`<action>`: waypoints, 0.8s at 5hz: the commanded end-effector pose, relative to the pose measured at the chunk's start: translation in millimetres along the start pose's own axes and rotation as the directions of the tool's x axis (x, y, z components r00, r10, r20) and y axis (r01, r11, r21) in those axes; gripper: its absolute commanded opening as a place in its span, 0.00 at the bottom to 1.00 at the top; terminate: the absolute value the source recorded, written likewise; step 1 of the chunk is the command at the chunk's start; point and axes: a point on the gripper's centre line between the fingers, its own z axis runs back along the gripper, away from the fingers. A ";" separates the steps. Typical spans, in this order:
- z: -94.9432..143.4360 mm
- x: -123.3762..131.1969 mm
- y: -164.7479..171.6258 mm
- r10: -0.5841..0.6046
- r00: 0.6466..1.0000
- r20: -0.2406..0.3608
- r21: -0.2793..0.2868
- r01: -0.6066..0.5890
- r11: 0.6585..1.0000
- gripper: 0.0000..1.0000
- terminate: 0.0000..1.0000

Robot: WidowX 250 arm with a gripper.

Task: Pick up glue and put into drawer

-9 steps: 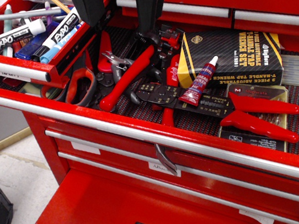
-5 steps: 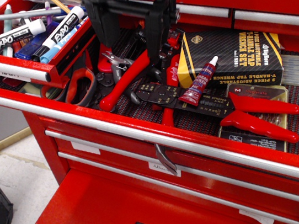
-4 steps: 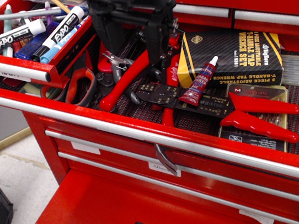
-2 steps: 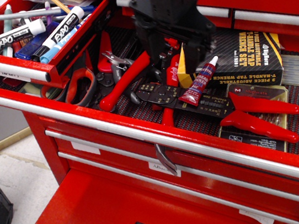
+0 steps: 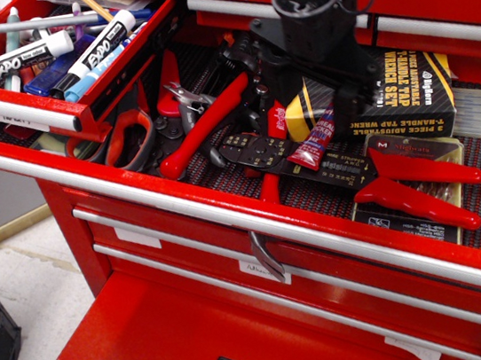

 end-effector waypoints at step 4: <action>-21.0 5.6 -5.2 0.069 0.988 0.141 -0.030 -0.065 0.997 0.00 0.00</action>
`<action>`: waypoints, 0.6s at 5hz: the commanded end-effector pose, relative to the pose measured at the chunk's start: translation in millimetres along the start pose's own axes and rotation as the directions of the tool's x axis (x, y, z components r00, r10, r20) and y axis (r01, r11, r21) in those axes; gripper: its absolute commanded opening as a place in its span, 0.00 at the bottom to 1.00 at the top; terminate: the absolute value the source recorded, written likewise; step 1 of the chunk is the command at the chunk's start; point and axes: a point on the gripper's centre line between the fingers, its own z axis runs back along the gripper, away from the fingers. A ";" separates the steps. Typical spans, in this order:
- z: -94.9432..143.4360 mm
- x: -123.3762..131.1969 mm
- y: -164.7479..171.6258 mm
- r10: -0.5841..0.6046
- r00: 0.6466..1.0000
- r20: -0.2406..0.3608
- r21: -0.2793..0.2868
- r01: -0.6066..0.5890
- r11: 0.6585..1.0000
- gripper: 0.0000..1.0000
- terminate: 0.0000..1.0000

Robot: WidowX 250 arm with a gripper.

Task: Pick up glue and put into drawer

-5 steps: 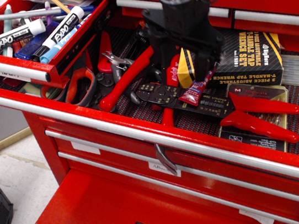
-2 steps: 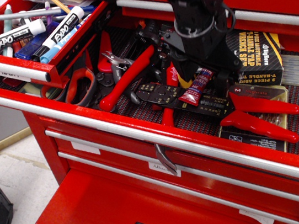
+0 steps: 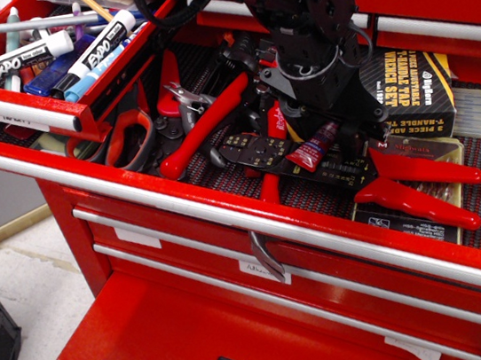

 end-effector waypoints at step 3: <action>86.3 12.7 55.5 0.163 0.974 -0.156 -0.012 -0.167 0.986 0.00 0.00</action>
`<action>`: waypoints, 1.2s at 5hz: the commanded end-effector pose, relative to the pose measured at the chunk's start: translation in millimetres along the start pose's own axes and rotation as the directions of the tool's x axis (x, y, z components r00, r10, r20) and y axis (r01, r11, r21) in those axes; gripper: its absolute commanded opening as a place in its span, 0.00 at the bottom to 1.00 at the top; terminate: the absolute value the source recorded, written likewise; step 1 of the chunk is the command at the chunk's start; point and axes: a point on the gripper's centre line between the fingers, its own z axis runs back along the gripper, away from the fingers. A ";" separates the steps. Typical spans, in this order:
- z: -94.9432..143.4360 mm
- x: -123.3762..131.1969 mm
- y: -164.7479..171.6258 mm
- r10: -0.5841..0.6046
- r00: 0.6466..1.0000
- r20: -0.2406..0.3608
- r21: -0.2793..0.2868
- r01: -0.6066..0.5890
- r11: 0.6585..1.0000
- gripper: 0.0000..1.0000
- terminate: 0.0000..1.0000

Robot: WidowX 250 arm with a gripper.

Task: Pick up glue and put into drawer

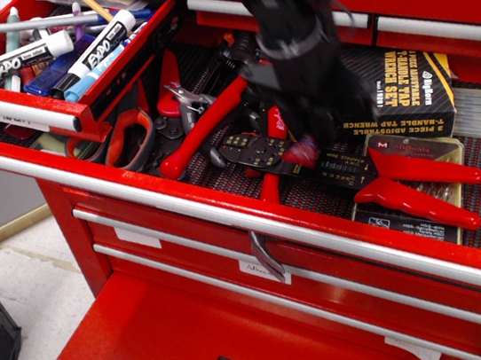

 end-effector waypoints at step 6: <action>124.6 27.3 203.2 -0.227 0.974 0.010 0.295 0.215 0.931 1.00 0.00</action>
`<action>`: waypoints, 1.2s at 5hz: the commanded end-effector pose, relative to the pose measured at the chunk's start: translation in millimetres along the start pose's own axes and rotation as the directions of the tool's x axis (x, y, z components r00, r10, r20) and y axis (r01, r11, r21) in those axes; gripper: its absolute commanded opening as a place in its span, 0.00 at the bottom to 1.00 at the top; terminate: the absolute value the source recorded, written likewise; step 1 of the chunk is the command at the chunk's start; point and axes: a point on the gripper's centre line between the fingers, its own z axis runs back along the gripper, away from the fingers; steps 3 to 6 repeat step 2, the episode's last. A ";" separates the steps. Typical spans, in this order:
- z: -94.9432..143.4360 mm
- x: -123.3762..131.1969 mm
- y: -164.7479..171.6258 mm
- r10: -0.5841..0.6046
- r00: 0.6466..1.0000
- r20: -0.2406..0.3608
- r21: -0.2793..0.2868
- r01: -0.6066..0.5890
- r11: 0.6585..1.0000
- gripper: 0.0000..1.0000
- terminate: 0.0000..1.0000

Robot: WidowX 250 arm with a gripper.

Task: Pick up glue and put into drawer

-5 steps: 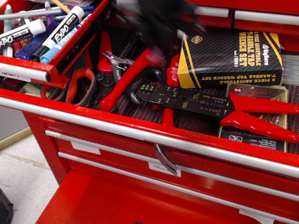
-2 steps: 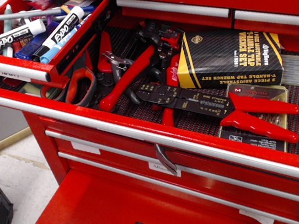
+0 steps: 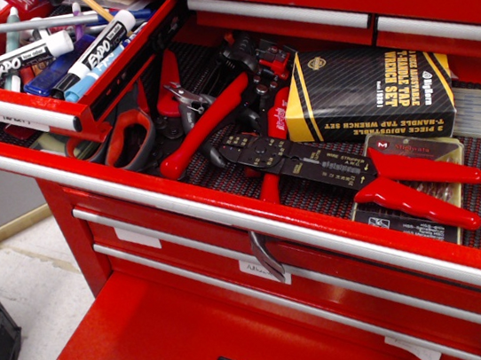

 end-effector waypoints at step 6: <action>20.2 11.0 6.0 -0.018 0.999 0.041 0.039 0.017 0.999 1.00 1.00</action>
